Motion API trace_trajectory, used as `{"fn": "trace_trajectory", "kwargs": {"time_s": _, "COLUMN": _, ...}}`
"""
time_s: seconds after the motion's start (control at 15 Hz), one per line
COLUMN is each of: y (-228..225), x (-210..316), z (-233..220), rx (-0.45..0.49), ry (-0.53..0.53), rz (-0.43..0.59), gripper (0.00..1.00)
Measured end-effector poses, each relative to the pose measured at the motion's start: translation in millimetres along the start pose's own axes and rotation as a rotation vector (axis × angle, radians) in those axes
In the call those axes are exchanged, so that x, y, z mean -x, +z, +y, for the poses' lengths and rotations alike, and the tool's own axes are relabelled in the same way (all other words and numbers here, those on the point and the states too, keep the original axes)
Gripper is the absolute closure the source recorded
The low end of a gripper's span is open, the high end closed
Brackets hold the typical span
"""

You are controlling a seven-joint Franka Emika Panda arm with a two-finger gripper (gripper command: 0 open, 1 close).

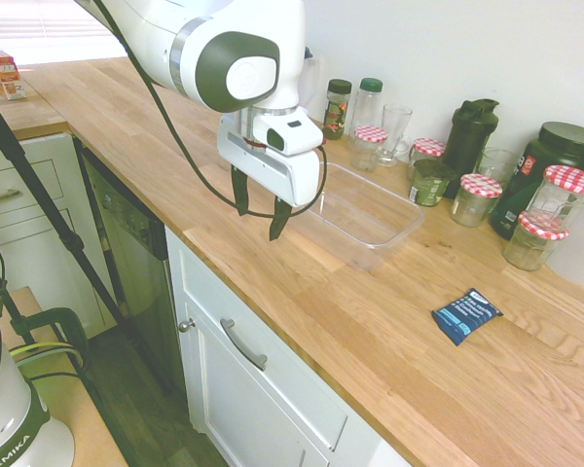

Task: Put the protein bar into the container

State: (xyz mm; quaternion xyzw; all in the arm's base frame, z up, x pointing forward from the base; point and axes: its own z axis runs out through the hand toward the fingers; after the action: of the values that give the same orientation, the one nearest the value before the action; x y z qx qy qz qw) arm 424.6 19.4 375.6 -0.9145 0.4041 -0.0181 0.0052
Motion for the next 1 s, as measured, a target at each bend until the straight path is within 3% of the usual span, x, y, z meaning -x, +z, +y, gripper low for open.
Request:
{"fn": "trace_trajectory", "kwargs": {"time_s": 0.33, "y": -3, "x": -15, "z": 10, "rx": -0.007, "ry": 0.038, "rz": 0.003, "gripper": 0.0}}
{"fn": "trace_trajectory", "kwargs": {"time_s": 1.0, "y": -47, "x": -156, "z": 115, "rx": -0.1, "ry": 0.197, "rz": 0.003, "gripper": 0.0}}
